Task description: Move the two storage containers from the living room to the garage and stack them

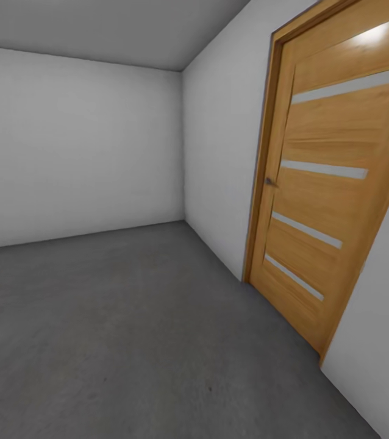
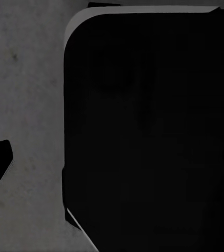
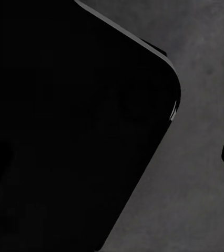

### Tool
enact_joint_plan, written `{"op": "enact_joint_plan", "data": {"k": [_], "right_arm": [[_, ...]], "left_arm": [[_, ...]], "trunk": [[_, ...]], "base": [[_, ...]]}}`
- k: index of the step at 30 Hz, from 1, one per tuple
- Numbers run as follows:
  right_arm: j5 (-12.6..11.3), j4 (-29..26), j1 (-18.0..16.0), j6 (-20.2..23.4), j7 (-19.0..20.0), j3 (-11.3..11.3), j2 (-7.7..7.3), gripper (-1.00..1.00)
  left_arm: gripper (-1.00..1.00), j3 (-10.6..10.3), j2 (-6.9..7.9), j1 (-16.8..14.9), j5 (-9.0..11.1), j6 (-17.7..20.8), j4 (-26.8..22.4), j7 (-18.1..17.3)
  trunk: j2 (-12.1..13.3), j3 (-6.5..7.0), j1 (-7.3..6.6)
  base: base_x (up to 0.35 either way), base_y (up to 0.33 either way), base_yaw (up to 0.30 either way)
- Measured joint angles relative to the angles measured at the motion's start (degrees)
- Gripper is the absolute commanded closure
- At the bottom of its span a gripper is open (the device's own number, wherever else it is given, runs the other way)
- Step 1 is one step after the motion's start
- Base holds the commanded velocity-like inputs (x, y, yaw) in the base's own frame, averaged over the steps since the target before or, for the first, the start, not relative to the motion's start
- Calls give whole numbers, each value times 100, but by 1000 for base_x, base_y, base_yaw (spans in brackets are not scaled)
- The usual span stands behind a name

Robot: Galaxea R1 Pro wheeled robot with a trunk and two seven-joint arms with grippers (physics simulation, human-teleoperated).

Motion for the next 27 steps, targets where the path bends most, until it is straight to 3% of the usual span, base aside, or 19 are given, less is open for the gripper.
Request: {"op": "enact_joint_plan", "data": {"k": [27], "right_arm": [[19, 0, 0, -3, 15, 4, 0, -100]], "left_arm": [[-100, 0, 11, 0, 26, -7, 0, -1]], "trunk": [[0, 0, 0]], "base": [[325, 0, 0]]}}
